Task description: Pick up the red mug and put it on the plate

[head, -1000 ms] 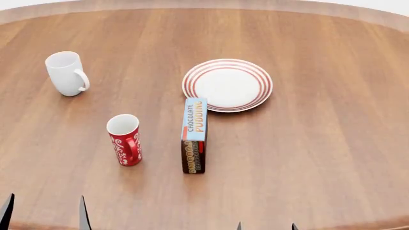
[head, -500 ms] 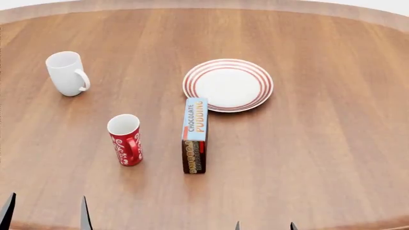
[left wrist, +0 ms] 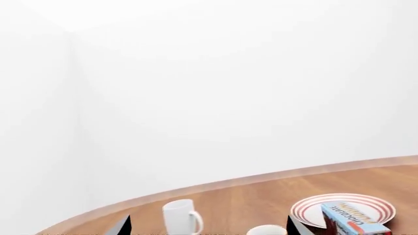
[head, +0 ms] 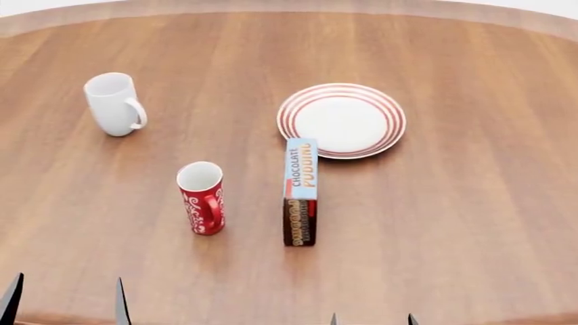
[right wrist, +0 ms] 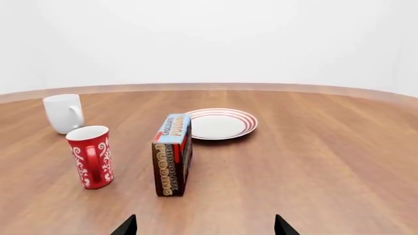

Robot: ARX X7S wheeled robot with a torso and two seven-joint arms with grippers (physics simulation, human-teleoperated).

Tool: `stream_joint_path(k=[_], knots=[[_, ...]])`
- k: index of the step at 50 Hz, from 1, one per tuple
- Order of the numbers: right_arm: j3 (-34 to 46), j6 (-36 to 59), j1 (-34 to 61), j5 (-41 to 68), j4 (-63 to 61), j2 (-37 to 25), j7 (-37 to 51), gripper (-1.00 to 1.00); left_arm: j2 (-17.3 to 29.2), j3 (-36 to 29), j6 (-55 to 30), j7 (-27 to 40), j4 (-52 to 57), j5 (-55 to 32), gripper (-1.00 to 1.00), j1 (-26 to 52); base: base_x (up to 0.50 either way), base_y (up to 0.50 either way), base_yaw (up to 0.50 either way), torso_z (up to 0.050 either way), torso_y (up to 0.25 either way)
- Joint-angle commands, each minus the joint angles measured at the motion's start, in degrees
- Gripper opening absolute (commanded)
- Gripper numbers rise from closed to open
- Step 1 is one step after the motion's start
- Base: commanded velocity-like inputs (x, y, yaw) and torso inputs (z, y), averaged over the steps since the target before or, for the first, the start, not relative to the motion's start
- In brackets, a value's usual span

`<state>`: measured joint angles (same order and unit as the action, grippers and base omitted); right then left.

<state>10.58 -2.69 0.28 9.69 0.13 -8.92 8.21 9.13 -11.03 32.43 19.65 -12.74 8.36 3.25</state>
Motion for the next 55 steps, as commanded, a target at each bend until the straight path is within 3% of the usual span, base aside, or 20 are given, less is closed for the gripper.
stream_joint_path(k=[1, 55], knots=[[0.5, -0.2, 0.1, 0.3, 0.1, -0.4, 0.3, 1.0, 0.3, -0.5, -0.3, 0.2, 0.1, -0.5, 1.0, 0.0, 0.0, 0.17, 0.0, 0.0, 0.0], [2.2, -0.9, 0.5, 1.6, 0.5, -1.7, 2.0, 1.0, 1.7, -2.5, -0.4, 1.8, 0.2, -1.5, 1.0, 0.4, 0.0, 0.18, 0.0, 0.0, 0.0]])
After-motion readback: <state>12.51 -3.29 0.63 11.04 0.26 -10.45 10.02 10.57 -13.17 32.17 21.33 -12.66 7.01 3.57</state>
